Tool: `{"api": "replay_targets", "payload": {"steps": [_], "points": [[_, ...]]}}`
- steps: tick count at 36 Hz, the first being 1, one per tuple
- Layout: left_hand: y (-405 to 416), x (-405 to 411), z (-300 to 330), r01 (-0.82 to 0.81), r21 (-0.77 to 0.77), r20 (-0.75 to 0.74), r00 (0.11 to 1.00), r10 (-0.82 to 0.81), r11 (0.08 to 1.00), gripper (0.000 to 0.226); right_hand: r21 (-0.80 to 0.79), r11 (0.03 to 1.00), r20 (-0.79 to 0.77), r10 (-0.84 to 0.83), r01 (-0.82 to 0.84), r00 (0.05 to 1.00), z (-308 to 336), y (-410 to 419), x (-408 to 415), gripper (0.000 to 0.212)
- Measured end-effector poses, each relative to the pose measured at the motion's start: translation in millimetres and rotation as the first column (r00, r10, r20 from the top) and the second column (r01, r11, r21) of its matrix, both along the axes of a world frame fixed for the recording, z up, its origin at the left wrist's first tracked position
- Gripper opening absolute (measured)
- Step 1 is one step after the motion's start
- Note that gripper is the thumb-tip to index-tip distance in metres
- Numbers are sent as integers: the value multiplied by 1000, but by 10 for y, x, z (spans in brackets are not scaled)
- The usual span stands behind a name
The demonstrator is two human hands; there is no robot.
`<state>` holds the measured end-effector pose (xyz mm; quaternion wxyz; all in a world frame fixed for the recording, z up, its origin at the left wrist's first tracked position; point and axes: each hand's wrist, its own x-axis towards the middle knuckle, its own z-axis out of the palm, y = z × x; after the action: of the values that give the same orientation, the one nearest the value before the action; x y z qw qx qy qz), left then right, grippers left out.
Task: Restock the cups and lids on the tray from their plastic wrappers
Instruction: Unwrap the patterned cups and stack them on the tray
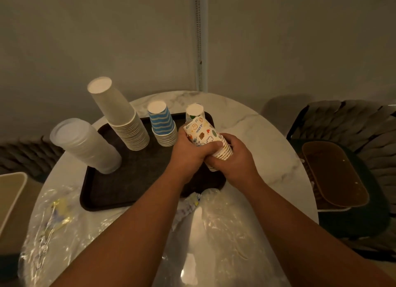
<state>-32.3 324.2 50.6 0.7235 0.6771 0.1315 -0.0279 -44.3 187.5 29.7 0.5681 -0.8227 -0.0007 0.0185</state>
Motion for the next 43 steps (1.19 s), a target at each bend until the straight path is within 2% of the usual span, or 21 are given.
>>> {"api": "replay_targets", "payload": {"steps": [7, 13, 18, 24, 30, 35, 43], "points": [[36, -31, 2, -29, -23, -14, 999, 29, 999, 74, 14, 1000, 5, 5, -5, 1000, 31, 5, -48, 60], [-7, -8, -61, 23, -40, -7, 1000, -23, 999, 92, -9, 1000, 12, -12, 12, 1000, 9, 1, 11, 64], [-8, 114, 21, -73, -71, 10, 997, 74, 995, 72, 11, 1000, -7, -8, 8, 1000, -19, -81, 22, 61], [41, 512, 305, -194, 172, 164, 972, 166, 966, 73, 1, 999, -43, -38, 38, 998, -96, -191, 47, 57], [-17, 887, 293, -374, 361, 322, 910, 262, 854, 78, 32, 998, -78, -57, 59, 995, -134, -298, 138, 55], [-136, 1032, 65, -430, 433, 300, 897, 324, 792, 78, 73, 994, -56, -81, 85, 995, -180, -382, 256, 55], [-218, 996, -429, -405, 475, 169, 913, 370, 782, 78, 125, 985, -73, -110, 119, 991, -320, -512, 346, 47]]}}
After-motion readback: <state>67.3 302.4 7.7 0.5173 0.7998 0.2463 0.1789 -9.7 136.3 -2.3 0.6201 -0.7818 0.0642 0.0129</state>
